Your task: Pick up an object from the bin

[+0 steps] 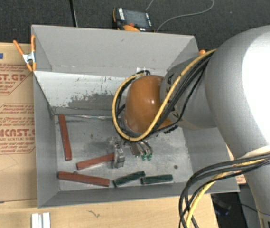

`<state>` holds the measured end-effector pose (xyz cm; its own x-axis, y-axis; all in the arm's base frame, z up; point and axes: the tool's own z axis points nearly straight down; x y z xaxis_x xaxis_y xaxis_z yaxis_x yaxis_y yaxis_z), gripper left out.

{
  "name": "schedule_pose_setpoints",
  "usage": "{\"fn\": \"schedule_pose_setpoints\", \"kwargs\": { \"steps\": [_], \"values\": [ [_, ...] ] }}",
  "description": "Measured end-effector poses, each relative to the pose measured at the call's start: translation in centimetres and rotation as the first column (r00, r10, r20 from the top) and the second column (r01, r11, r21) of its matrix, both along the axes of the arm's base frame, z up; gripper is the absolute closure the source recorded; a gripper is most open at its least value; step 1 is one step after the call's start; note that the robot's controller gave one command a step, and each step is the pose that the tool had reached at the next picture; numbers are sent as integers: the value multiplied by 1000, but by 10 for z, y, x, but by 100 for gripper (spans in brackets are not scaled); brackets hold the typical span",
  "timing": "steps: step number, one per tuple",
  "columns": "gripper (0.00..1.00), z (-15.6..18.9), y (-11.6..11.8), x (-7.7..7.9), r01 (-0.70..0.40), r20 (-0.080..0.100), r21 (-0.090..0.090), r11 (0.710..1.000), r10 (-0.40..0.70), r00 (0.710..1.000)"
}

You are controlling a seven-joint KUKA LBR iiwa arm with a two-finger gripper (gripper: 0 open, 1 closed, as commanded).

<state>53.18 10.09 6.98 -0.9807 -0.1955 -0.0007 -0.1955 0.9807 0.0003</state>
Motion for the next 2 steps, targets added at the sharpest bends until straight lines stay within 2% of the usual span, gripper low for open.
{"fn": "schedule_pose_setpoints", "kwargs": {
  "steps": [1, 2],
  "values": [
    [100, 176, -4, -15, -215, 9, 0, 977, 215, 977],
    [100, 264, 2, 30, -304, 13, -2, 953, 304, 952]
  ]
}}
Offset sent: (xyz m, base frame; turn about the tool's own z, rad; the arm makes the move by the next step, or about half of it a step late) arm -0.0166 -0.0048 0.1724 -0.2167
